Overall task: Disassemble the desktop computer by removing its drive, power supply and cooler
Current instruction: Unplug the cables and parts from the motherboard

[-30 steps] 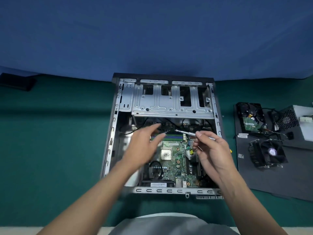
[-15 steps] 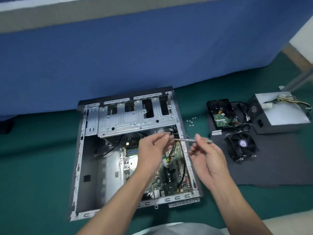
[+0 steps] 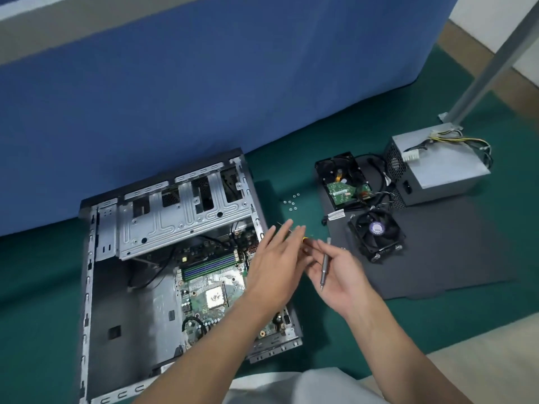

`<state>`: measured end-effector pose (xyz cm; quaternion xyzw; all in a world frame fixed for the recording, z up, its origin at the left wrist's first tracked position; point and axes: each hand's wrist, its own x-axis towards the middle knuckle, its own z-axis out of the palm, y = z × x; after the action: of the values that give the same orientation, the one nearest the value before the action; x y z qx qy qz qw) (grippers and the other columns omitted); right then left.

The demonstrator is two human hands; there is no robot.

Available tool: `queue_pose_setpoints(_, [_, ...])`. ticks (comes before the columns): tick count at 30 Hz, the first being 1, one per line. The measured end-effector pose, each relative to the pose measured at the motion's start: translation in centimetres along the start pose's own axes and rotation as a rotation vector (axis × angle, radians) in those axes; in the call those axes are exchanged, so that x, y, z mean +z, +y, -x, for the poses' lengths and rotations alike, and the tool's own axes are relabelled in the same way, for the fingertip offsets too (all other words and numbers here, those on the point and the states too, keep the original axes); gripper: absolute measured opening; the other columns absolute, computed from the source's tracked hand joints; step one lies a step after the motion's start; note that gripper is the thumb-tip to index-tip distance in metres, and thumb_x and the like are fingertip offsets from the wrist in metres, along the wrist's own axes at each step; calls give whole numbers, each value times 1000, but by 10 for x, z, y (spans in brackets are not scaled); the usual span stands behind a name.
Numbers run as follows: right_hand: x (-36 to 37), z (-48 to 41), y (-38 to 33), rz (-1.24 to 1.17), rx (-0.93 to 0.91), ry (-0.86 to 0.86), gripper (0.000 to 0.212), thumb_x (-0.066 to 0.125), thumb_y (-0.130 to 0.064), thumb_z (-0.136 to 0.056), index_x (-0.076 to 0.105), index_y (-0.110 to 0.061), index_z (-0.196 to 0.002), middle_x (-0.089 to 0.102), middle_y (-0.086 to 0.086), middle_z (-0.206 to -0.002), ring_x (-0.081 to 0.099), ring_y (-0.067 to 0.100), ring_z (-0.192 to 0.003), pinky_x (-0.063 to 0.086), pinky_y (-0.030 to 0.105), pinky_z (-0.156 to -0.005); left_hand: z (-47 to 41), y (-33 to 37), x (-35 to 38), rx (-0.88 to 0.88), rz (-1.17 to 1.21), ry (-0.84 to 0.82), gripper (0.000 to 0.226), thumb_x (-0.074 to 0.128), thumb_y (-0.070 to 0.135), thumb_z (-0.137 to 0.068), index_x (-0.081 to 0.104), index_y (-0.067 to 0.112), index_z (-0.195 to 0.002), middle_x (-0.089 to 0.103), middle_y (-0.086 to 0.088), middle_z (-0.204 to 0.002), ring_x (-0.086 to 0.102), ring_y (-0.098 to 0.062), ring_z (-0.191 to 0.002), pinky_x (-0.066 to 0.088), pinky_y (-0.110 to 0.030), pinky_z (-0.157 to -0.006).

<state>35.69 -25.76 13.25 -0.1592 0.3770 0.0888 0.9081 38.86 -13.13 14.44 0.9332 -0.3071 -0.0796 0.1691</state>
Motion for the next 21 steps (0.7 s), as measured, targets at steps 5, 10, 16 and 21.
queue_pose_setpoints(5, [-14, -31, 10, 227, -19, 235, 25, 45, -2, -99, 54, 10, -119, 64, 24, -104, 65, 27, -85, 55, 29, -72, 15, -18, 1, -49, -192, -76, 68, 7, 54, -100, 26, 17, -153, 12, 4, -162, -8, -12, -149, -5, -34, -121])
queue_pose_setpoints(10, [-21, -57, 17, 366, 3, 347, 27, 43, -4, -100, 53, 8, -122, 62, 22, -100, 62, 27, -82, 54, 34, -77, 18, -23, -2, -31, -171, -92, 68, 10, 55, -100, 38, 15, -148, 15, 6, -162, -7, -9, -149, -1, -34, -122])
queue_pose_setpoints(16, [-16, -53, 13, 456, -10, 322, 12, 44, -3, -99, 55, 1, -101, 58, 14, -83, 63, 22, -65, 56, 31, -52, 29, -28, -3, -19, -95, -83, 65, 11, 56, -101, 24, 20, -153, -1, 12, -160, -18, -1, -145, -10, -27, -118])
queue_pose_setpoints(21, [4, -37, 5, 563, -102, 266, 18, 42, -9, -101, 56, 1, -99, 63, 17, -88, 63, 20, -60, 47, 22, -44, 57, -53, -8, -114, -89, -71, 64, -3, 63, -96, -4, 31, -152, -11, 13, -160, -27, 4, -140, -19, -26, -116])
